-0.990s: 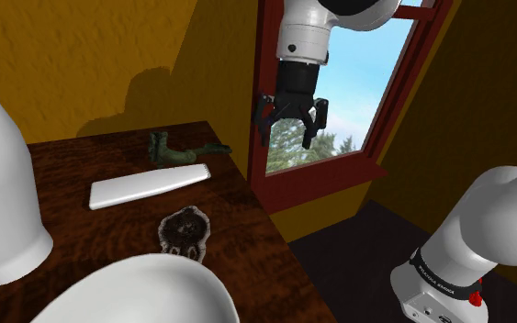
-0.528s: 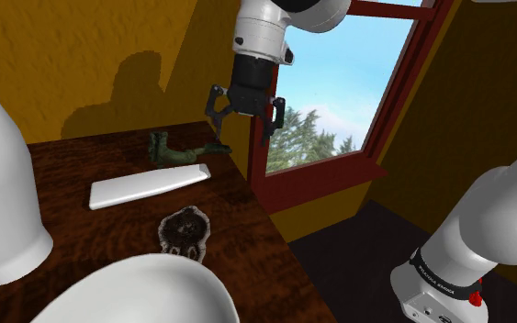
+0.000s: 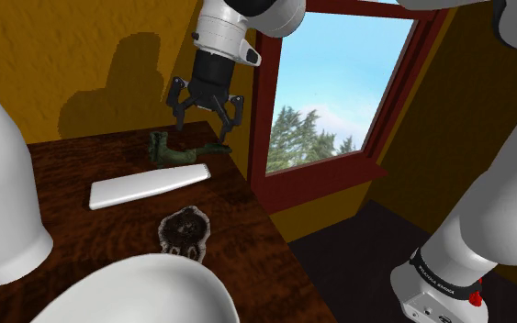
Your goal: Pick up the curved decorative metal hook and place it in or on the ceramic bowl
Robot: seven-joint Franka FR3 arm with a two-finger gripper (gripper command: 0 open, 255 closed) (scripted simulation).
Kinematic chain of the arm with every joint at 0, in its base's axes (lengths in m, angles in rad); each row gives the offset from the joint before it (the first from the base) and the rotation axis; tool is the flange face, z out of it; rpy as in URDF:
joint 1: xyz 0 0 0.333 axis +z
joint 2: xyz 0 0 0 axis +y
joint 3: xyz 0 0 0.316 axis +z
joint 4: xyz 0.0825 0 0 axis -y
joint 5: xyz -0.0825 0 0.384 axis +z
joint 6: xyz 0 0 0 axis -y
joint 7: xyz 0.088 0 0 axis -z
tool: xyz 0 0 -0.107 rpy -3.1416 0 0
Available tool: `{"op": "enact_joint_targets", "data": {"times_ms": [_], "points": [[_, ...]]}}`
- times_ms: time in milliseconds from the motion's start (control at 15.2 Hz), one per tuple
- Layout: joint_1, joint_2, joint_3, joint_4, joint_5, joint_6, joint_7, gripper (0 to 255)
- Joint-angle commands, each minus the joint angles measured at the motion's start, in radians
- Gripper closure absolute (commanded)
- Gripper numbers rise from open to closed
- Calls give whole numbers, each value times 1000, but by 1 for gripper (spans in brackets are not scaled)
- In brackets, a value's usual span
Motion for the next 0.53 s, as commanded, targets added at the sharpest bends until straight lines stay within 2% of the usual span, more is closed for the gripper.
{"op": "enact_joint_targets", "data": {"times_ms": [0, 330, 462], "points": [[7, 24, 3, 9, -9, 20, 17, 0], [21, 45, 12, -38, -13, 91, 19, 0], [22, 45, 12, -38, -13, 91, 19, 0]]}}
